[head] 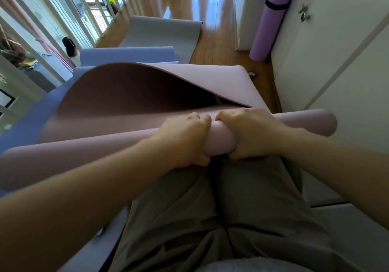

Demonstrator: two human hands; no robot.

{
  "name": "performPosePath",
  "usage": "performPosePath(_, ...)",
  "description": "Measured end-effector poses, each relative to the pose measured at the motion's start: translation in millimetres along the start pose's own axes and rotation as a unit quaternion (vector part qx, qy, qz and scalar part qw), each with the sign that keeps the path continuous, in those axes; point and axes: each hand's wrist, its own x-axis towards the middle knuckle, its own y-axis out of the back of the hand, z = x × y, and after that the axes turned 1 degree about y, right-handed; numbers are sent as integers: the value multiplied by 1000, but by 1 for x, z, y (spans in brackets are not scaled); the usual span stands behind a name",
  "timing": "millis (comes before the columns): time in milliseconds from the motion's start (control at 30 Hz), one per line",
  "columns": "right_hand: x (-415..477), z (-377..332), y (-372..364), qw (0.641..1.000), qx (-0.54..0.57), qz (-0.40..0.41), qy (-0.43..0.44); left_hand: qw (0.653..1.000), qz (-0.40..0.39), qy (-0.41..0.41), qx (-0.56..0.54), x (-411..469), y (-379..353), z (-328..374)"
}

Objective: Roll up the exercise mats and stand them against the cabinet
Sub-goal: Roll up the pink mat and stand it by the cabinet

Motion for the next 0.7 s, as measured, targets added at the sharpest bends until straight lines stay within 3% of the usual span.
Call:
performPosePath(100, 8, 4, 4, 999, -16, -41, -5, 999, 46, -6, 22, -7, -8, 4)
performPosePath(333, -17, -13, -1, 999, -12, 44, 2, 994, -93, -23, -44, 7, 21, -4)
performPosePath(500, -26, -15, 21, 995, -11, -100, 25, 983, -146, -44, -107, -12, 20, -1)
performPosePath(567, -30, -17, 12, 994, 2, -107, 28, 990, -109, -38, -79, -21, 7, 6)
performPosePath(700, -26, -11, 6, 993, 40, -113, 21, 996, 55, -46, 59, -39, -18, 26)
